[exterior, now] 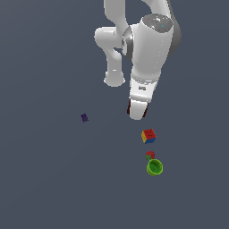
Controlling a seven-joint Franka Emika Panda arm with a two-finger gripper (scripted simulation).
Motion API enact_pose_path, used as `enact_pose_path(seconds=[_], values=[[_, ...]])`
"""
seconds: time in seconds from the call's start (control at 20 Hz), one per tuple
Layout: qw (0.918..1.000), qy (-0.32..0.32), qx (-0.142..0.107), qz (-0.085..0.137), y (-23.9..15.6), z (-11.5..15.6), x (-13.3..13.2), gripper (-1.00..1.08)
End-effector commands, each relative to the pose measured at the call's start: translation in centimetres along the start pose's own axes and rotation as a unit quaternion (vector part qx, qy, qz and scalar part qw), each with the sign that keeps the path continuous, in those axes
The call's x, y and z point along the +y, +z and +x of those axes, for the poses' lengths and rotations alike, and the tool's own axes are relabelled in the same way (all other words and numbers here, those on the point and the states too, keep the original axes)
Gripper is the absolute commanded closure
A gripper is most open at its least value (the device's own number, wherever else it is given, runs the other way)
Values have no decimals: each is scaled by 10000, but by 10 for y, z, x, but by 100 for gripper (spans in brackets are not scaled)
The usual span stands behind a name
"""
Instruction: Pick up a designated object from a clutter of objects.
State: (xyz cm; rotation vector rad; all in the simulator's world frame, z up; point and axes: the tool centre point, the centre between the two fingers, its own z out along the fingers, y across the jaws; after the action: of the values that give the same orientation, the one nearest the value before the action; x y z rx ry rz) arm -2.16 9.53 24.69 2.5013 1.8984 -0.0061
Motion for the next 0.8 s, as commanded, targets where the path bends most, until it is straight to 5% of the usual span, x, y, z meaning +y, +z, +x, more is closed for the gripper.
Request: enact_pose_path(seconds=[0.0,0.75], values=[[10000,-1,4,-9,-21,3,-15,108],[10000,-2,18,-6,-110,17,-76,108]])
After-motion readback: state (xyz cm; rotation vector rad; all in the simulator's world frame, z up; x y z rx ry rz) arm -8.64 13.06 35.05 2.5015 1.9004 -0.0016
